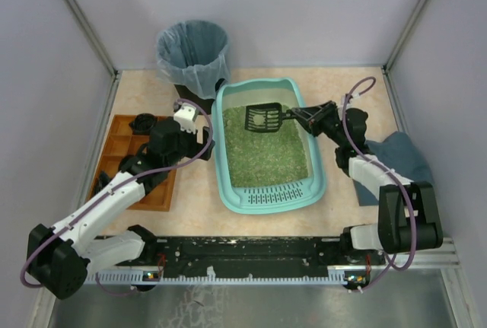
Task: Clean the litter box
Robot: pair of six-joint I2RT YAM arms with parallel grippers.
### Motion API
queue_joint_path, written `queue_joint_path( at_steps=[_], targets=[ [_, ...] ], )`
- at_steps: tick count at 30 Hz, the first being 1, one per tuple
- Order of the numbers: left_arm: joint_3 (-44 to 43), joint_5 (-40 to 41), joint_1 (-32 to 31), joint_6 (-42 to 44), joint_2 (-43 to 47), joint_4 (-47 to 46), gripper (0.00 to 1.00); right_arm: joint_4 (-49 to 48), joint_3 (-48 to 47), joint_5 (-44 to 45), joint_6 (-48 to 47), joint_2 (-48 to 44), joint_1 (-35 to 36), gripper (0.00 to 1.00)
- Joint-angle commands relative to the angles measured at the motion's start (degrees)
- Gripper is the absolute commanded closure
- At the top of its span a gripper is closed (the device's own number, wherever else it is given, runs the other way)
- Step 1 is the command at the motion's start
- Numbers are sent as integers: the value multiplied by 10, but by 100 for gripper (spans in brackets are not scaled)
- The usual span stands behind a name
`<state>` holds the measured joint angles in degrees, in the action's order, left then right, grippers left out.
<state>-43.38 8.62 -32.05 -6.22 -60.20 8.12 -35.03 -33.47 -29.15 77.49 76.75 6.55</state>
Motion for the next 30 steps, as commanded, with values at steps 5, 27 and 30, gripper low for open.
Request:
queue_joint_path(
  at_steps=[5,27,30],
  targets=[
    [-31,-63,8,-15,-4,22,7,42,-152,72,-22,9,36,100],
    [19,-123,8,5,60,121,9,245,-696,267,-111,308,147,100],
    [19,-130,7,1,66,121,9,254,-780,280,-144,359,162,100]
  ],
)
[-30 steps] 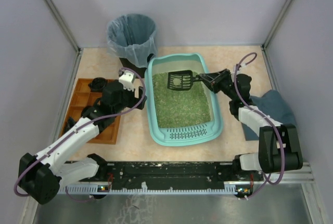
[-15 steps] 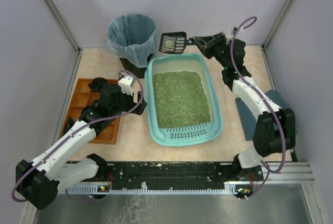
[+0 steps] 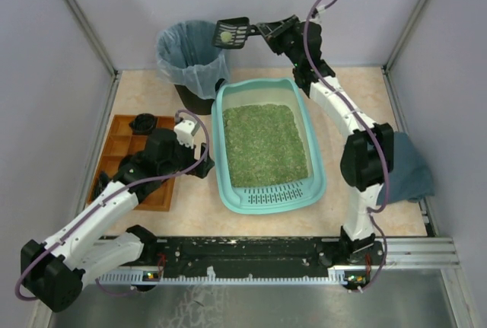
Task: Clean the litter box
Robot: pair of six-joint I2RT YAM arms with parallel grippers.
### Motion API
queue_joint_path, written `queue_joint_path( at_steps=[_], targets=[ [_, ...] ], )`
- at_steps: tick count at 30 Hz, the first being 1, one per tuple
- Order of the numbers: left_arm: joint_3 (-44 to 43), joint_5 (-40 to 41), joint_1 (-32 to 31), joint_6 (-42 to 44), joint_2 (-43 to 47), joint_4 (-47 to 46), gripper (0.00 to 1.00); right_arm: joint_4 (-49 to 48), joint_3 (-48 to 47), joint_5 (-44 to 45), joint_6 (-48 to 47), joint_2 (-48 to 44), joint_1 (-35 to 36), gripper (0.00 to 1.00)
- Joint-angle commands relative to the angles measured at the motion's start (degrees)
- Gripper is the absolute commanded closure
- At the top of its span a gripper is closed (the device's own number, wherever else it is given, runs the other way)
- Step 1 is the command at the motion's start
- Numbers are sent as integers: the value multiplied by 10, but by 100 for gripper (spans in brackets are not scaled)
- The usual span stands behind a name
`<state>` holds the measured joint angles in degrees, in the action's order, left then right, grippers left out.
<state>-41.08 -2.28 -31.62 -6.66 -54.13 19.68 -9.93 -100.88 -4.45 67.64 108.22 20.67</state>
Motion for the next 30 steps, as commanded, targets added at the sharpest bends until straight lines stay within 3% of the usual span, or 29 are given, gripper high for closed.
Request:
queue_joint_path(
  at_steps=[1,8,14,18,30],
  targets=[
    [-3,-19,3,5,8,5,8,1,-133,34,-65,62,25,100],
    [1,-5,3,9,17,2,8,23,-313,8,-198,184,45,100],
    [1,-5,3,4,13,4,8,-29,-369,-52,-294,245,48,100],
    [3,-1,3,-3,17,10,7,-1,-452,-74,-372,289,51,100],
    [10,-2,3,-13,23,8,6,-13,-383,-94,-661,223,108,100]
  ],
)
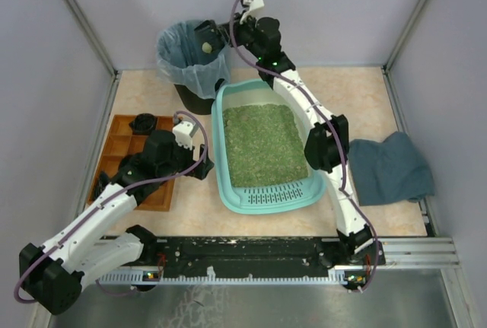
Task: Clean the litter box
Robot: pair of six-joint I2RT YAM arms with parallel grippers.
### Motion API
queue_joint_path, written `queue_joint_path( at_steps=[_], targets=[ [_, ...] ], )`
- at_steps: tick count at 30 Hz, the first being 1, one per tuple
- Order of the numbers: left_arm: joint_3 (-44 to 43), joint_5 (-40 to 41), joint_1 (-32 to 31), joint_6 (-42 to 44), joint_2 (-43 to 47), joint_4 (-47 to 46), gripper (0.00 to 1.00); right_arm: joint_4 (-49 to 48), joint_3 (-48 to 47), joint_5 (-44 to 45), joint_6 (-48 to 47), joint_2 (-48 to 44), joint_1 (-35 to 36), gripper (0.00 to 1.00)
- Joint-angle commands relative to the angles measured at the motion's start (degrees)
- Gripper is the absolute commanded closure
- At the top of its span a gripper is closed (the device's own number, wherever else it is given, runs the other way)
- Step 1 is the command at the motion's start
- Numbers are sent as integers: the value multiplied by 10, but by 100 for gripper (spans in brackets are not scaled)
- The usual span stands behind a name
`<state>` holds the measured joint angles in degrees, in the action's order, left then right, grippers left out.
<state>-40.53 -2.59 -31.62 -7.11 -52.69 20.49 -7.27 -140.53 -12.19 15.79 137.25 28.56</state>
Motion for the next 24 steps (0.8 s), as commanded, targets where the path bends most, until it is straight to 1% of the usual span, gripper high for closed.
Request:
queue_joint_path(
  at_steps=[1,6,11,13,16,22,24],
  targets=[
    [5,5,3,-10,9,0,6,-45,25,-15,-169,-73,35,100],
    [5,22,3,-13,15,-1,5,-111,103,-28,-263,-109,56,100],
    [6,24,3,-11,16,-3,5,-121,130,-38,-342,-125,73,100],
    [6,24,3,-10,16,-3,4,-144,151,-33,-360,-135,80,100],
    [5,27,3,-9,17,-1,4,-189,181,-22,-370,-145,87,100],
    [4,38,3,-8,26,-1,4,-189,151,-30,-335,-145,89,100],
    [6,40,3,-8,30,-3,4,-185,144,-20,-313,-149,89,100]
  ],
)
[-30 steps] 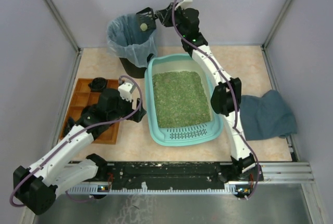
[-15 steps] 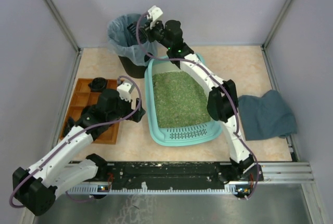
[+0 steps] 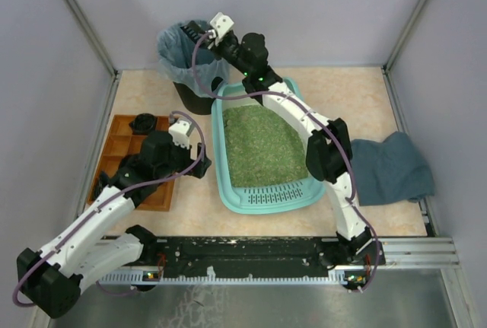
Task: Clean the litter box
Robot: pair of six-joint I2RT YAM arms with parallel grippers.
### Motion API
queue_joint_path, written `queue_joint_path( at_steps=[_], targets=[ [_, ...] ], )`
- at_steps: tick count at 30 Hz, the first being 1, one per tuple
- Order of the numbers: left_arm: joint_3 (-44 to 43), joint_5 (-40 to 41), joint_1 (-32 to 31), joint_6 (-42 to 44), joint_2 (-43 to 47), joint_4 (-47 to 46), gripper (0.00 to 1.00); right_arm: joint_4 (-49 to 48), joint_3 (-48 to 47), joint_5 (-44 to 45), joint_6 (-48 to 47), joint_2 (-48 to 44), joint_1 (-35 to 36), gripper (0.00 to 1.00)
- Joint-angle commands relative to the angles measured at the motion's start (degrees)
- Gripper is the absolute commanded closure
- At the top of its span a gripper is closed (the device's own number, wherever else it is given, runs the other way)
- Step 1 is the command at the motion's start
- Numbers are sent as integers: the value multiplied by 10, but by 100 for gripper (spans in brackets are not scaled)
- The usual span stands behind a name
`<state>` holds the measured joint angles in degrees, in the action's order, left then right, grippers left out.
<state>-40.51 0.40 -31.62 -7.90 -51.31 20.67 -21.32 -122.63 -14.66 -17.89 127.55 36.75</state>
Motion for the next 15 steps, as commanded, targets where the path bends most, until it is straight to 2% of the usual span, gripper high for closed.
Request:
queue_joint_path(
  at_steps=[1,10,15],
  targets=[
    [6,10,3,-1,19,-5,4,-40,-40,10,37,-56,7,100],
    [6,12,3,3,29,-12,4,-26,-27,37,226,-116,7,100],
    [9,15,3,2,41,-14,4,-32,42,95,288,-180,5,100]
  ],
)
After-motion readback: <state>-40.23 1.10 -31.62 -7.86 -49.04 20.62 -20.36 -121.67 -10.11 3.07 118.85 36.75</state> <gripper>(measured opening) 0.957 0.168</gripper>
